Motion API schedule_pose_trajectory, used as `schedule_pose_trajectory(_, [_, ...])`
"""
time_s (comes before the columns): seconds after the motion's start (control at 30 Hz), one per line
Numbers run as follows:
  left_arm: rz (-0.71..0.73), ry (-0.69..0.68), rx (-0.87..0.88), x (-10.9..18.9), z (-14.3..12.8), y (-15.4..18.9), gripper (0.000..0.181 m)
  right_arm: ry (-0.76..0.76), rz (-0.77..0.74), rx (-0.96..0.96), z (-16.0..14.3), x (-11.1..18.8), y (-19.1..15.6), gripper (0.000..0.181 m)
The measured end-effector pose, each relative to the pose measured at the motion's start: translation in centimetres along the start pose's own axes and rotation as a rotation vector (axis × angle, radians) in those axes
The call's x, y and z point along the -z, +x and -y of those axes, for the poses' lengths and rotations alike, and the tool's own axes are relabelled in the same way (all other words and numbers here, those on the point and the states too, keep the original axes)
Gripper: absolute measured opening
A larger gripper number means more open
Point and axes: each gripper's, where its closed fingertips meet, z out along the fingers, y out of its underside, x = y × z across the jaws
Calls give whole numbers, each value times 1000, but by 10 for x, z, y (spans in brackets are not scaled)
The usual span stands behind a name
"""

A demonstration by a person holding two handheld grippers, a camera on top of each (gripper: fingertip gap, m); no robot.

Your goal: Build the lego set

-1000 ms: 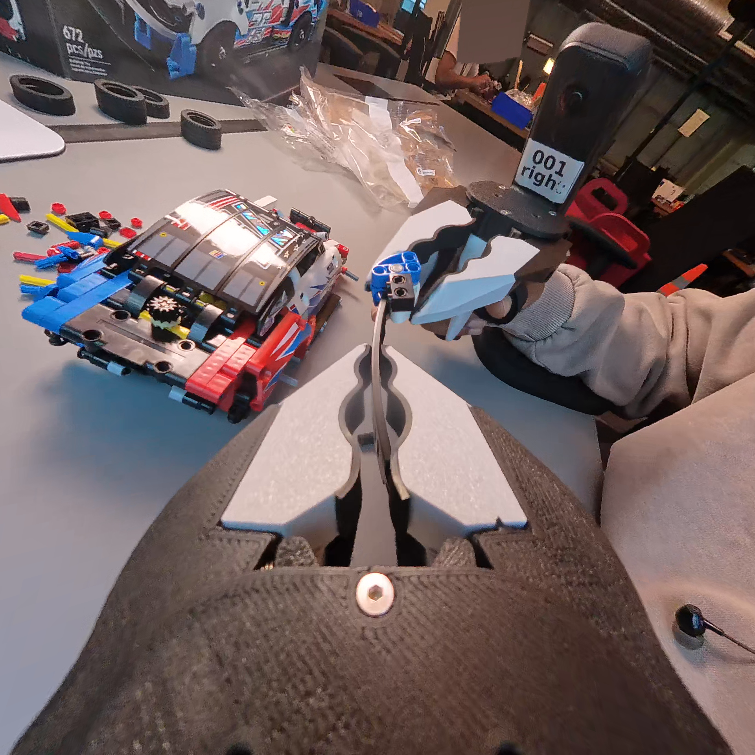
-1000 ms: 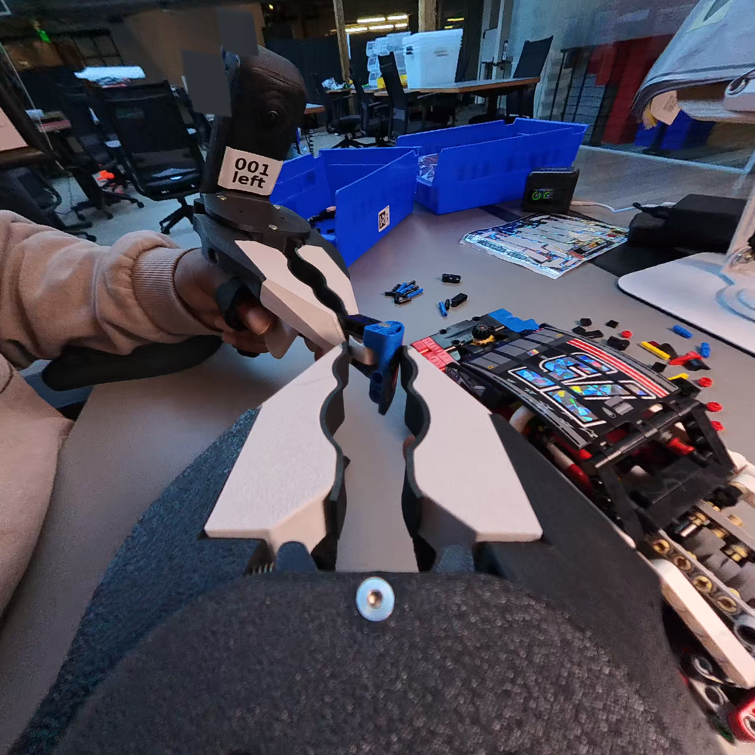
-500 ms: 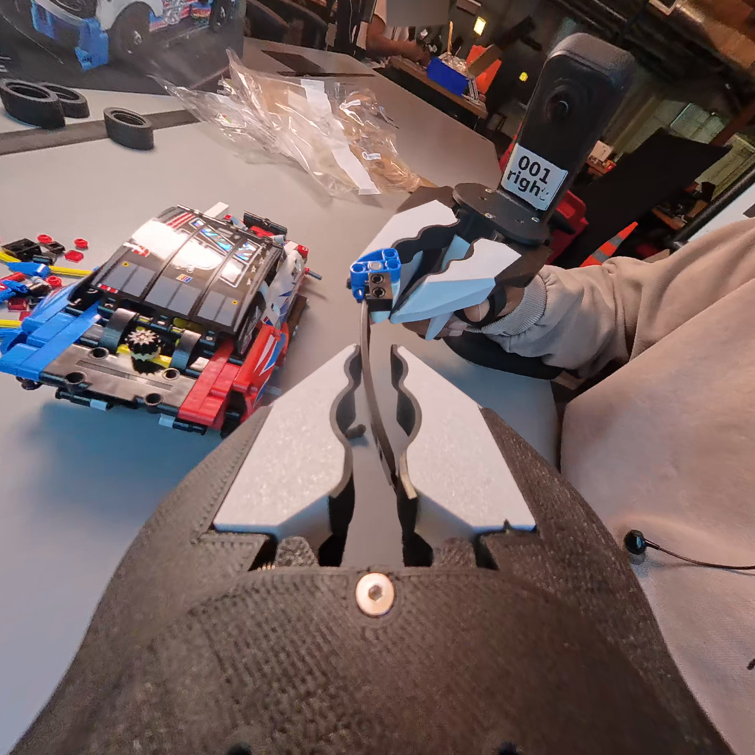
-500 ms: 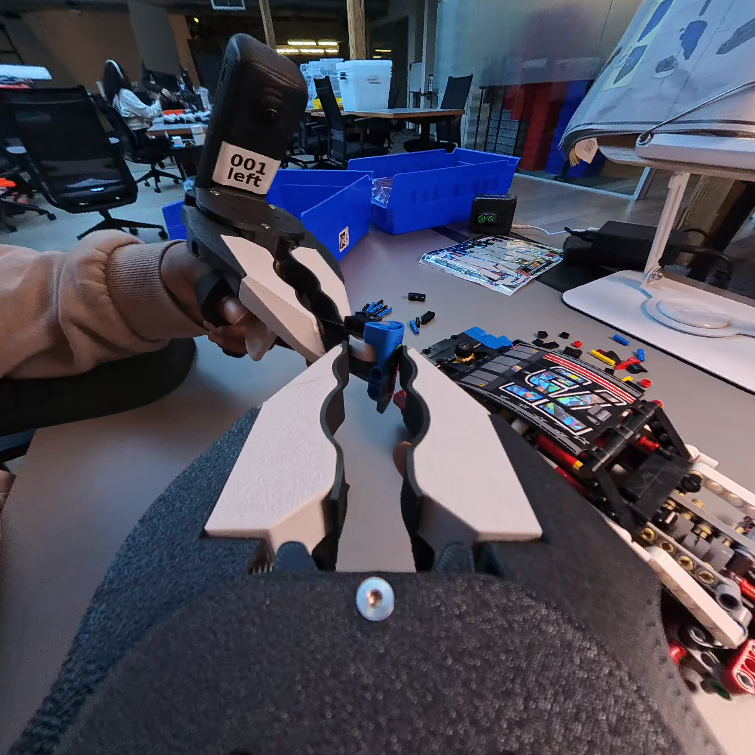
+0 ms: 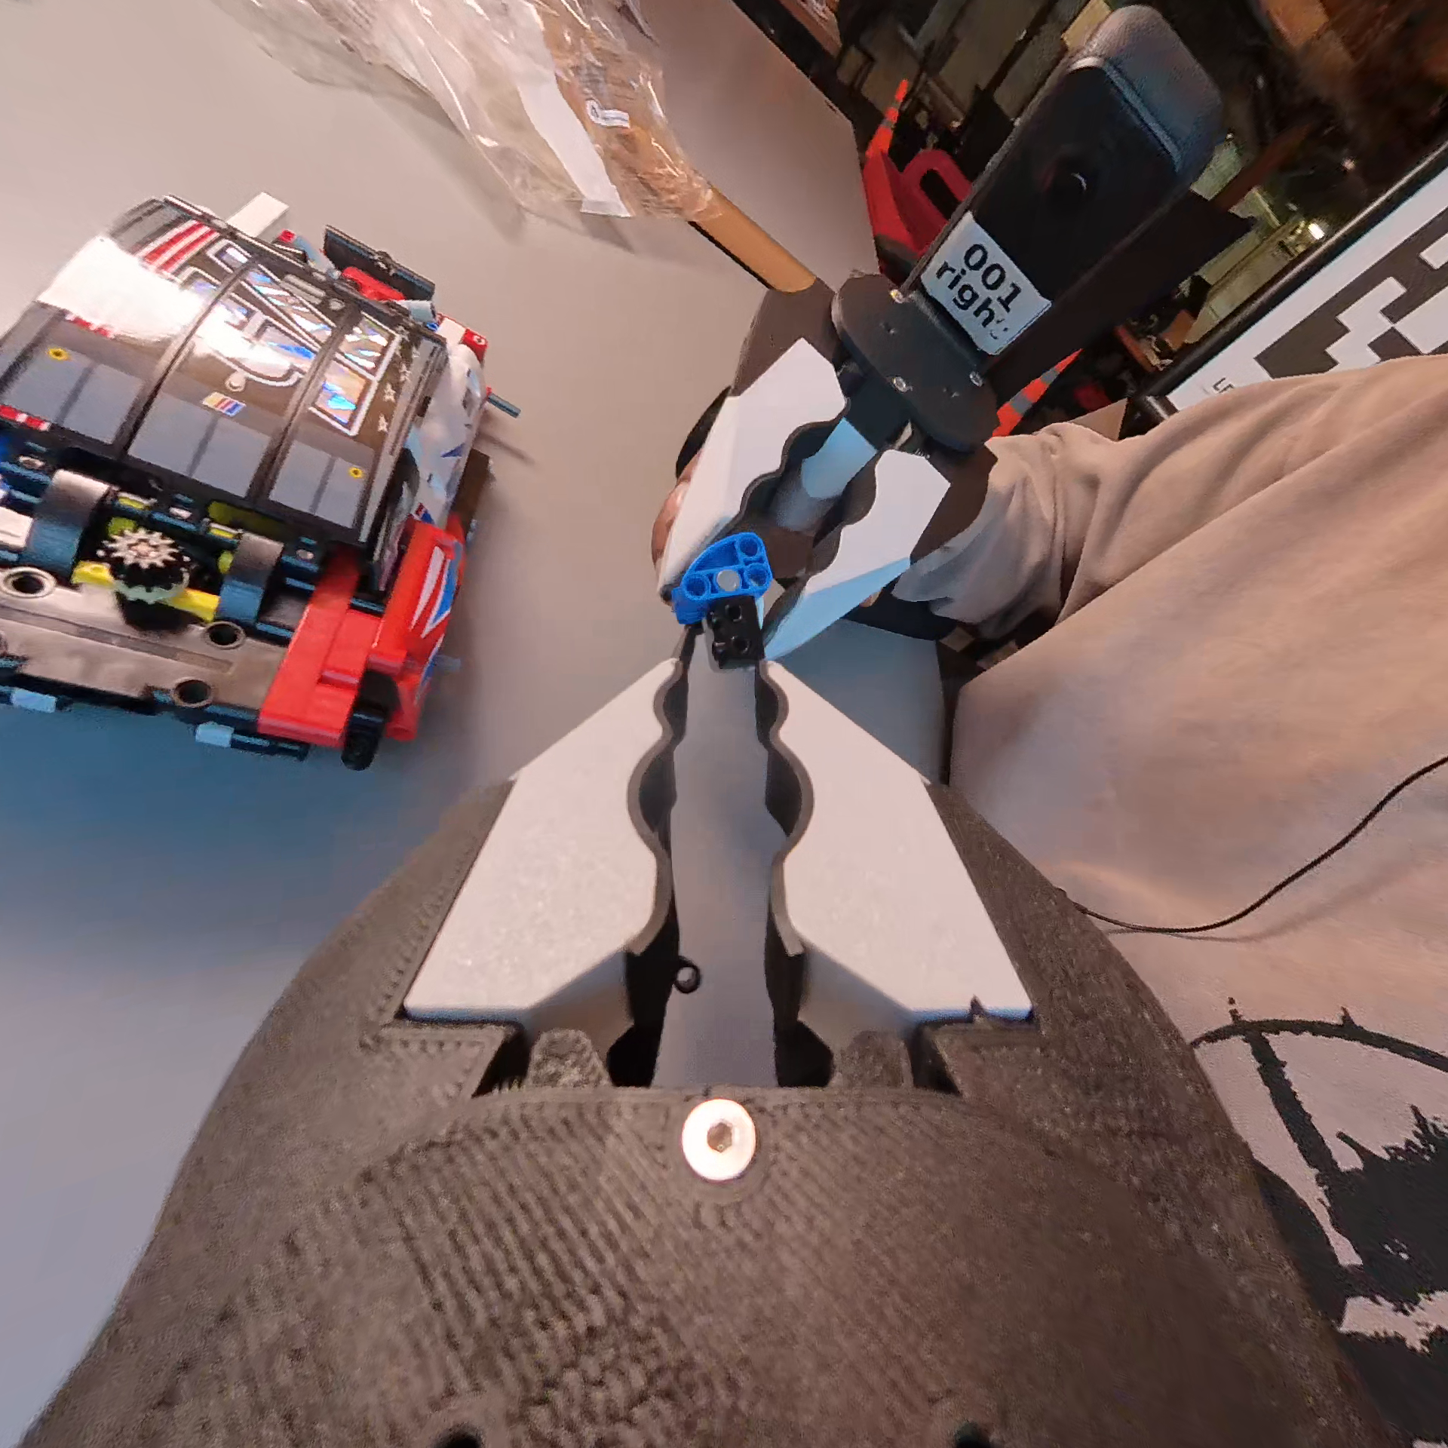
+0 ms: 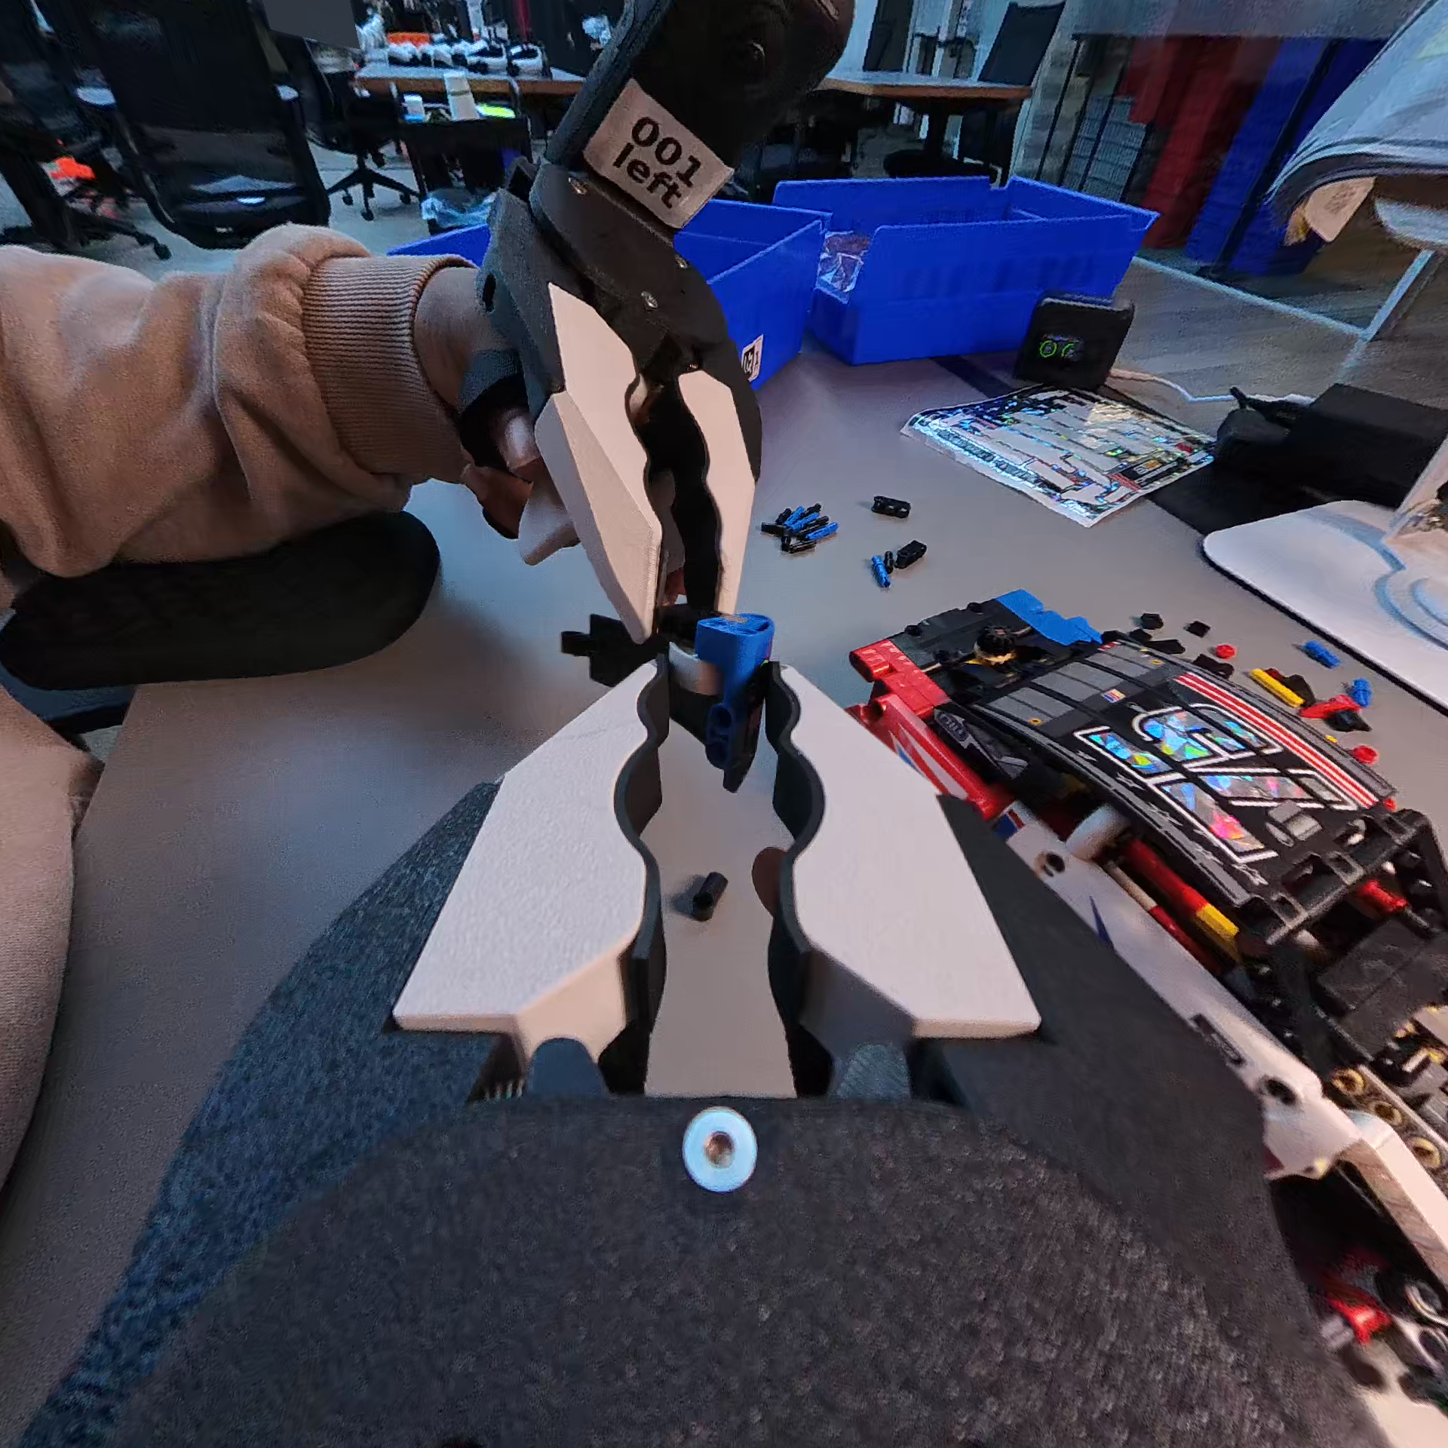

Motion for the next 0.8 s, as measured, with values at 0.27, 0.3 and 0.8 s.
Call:
schedule_pose_trajectory(0.27, [132, -28, -127, -16, -15, -13, 6, -13, 14, -51, -4, -2, 0, 21])
schedule_pose_trajectory(0.3, [139, -41, -117, -16, -19, -16, 7, -20, 11, -52, -5, -2, 1, 21])
schedule_pose_trajectory(0.8, [326, -515, -292, -33, -88, -27, 33, -54, -58, -154, -13, 15, 32, 22])
